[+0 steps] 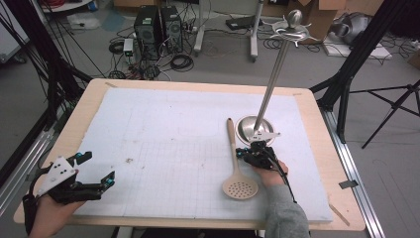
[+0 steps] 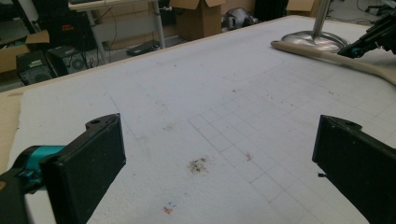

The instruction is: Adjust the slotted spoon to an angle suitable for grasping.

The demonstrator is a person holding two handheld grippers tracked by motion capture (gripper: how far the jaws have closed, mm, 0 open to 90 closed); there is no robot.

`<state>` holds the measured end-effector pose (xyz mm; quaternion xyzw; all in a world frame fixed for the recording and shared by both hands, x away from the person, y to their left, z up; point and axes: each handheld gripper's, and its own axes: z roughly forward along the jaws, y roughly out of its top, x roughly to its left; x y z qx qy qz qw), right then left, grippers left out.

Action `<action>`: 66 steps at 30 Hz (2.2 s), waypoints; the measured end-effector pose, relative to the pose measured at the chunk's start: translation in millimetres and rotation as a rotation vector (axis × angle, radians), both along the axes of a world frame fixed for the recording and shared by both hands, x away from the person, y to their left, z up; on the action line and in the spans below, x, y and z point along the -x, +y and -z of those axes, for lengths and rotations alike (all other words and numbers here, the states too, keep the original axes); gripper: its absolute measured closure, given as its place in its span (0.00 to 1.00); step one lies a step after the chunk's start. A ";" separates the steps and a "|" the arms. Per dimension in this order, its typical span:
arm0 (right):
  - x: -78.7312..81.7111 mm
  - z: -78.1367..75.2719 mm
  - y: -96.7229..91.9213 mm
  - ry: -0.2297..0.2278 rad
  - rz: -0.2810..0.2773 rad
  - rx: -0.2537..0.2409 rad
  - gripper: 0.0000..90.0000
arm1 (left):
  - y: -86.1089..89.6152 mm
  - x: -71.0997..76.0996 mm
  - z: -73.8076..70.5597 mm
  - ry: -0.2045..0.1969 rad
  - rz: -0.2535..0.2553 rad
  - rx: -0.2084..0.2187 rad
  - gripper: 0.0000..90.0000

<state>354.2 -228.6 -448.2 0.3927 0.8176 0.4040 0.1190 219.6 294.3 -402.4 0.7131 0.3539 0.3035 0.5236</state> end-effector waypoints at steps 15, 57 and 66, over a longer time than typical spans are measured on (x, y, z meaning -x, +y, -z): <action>1.6 0.3 6.7 -0.021 -0.077 0.006 0.99 | 2.8 2.4 1.1 0.005 -0.010 0.000 0.03; 0.3 -39.9 33.7 -0.067 -0.104 0.138 1.00 | 7.0 3.1 -0.8 0.004 -0.010 0.024 0.03; -13.4 -44.7 36.7 -0.062 -0.055 0.146 1.00 | 7.1 1.8 0.2 0.010 -0.005 0.024 0.03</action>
